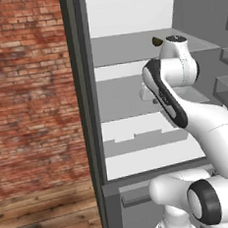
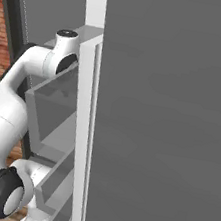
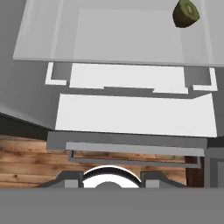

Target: Pick up both kiwis from the fridge and place them inside the tupperware on the counter.

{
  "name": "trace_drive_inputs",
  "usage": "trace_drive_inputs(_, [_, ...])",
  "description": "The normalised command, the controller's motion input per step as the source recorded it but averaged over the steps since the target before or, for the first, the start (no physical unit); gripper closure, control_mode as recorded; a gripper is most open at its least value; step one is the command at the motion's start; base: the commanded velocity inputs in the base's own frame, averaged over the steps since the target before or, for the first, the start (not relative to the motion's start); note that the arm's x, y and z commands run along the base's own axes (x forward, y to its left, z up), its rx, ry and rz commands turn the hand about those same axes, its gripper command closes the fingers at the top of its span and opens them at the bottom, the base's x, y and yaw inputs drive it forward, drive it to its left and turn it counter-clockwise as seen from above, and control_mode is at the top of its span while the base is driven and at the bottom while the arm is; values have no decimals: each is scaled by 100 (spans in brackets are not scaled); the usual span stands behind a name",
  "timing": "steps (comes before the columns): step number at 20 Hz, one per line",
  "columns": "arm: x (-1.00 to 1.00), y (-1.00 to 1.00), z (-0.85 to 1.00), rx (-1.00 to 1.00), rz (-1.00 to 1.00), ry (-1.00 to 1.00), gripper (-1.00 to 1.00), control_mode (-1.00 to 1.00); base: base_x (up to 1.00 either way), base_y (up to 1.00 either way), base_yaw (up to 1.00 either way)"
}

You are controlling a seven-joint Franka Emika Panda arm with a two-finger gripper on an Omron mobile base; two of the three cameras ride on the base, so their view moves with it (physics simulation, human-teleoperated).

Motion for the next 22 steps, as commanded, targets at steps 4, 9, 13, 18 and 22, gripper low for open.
trace_drive_inputs(4, [-1, 2, 0, 0, 0, 0, -100, -100, 0, 0, 0])
trace_drive_inputs(9, [-6, -5, -1, -6, -5, -33, -100, -100, 0, 0, 0])
trace_drive_inputs(13, [0, -50, -11, 0, 0, -26, -100, -100, 0, 0, 0])
trace_drive_inputs(18, [13, -47, -3, 0, 0, -4, -100, -100, 0, 0, 0])
trace_drive_inputs(22, [36, -23, 0, 0, 0, 0, -100, -100, 0, 0, 0])
